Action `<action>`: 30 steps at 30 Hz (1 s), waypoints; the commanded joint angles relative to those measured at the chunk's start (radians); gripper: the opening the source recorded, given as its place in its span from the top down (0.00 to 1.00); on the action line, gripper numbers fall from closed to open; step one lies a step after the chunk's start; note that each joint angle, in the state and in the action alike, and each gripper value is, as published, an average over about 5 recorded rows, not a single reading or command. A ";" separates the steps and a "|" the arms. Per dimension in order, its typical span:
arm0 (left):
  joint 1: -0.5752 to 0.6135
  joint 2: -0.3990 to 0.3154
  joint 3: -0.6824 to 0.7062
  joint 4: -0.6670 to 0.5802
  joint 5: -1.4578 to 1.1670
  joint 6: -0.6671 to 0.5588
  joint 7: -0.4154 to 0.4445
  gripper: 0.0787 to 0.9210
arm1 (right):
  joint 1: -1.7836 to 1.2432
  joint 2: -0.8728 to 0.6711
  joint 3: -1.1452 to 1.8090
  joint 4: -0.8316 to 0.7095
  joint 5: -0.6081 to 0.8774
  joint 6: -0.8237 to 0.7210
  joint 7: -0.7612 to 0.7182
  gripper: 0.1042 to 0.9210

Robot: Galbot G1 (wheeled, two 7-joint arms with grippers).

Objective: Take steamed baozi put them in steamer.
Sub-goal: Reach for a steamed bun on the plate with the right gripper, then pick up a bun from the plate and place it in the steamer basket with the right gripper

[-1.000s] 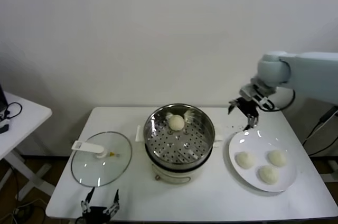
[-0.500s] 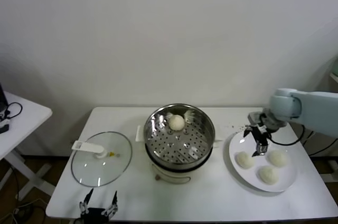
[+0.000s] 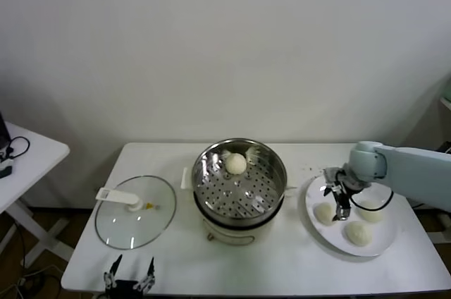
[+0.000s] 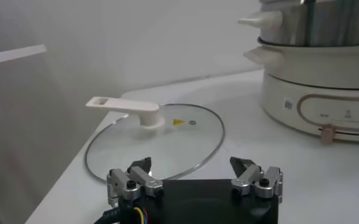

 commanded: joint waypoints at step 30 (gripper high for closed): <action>0.002 -0.002 -0.009 -0.005 0.004 -0.001 -0.006 0.12 | 0.173 -0.021 -0.076 0.087 0.011 0.030 -0.079 0.32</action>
